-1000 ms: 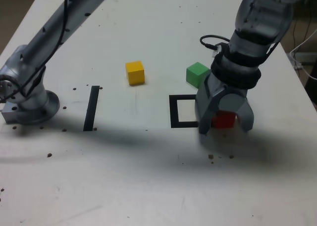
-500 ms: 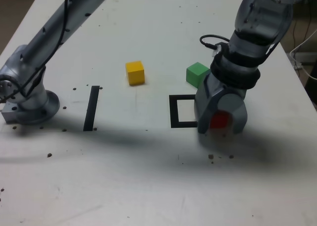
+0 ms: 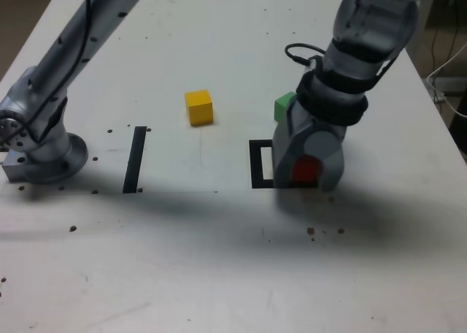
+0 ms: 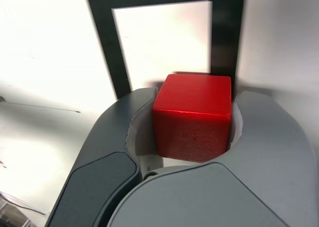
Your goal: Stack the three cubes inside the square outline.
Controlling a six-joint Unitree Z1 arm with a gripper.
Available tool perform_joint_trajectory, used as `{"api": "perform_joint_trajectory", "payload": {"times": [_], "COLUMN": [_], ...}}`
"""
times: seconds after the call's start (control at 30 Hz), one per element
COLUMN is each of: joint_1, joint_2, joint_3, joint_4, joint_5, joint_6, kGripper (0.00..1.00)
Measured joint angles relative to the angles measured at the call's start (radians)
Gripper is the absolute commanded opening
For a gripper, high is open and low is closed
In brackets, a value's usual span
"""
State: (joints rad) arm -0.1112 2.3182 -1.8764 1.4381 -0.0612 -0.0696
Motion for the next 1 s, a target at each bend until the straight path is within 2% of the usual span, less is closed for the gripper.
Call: {"api": "perform_joint_trajectory", "payload": {"times": [0.2, 0.57, 0.63, 0.83, 1.0], "joint_1": [0.011, 0.028, 0.029, 0.035, 0.036], "joint_2": [-0.047, -0.069, -0.072, -0.075, -0.086], "joint_3": [0.068, 0.145, 0.155, 0.176, 0.182], "joint_4": [-0.023, -0.076, -0.083, -0.101, -0.109], "joint_5": [0.01, 0.01, 0.01, 0.007, 0.005], "joint_6": [0.009, 0.031, 0.034, 0.052, 0.058], "kGripper": [0.31, 0.32, 0.39, 0.87, 0.94]}}
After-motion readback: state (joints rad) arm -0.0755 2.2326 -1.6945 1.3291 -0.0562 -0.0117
